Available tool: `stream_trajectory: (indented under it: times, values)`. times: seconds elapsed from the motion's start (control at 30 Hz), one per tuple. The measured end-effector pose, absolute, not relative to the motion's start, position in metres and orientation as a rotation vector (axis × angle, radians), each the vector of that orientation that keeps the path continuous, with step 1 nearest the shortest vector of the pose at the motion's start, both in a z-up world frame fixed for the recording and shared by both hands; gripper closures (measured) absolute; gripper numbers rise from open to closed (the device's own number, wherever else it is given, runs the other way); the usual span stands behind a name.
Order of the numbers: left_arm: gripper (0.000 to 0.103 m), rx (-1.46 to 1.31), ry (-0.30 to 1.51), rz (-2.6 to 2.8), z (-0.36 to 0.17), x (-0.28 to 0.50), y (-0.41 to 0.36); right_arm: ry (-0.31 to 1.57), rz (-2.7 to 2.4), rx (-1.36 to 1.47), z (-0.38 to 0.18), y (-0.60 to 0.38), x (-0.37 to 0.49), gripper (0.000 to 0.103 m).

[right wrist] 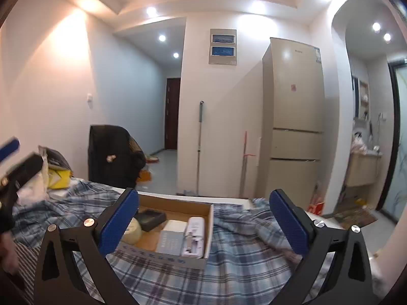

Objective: Organize rigid objects

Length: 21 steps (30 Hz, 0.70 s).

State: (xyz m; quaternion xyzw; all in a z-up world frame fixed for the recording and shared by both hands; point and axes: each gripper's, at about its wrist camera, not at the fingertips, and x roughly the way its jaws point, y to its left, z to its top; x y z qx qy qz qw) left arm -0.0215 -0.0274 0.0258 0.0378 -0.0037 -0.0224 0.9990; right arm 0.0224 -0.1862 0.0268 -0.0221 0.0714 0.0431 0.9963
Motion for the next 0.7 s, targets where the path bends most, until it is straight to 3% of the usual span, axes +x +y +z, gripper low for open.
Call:
stream_trajectory:
  times: [0.27, 0.7]
  values:
    - [0.0, 0.052, 0.111, -0.073, 0.005, 0.004, -0.018, 0.106, 0.059, -0.105, 0.004, -0.181, 0.022, 0.001]
    - [0.0, -0.009, 0.115, -0.04, 0.0, 0.004, -0.003, 0.125, 0.055, -0.075, 0.002, -0.186, 0.024, 0.001]
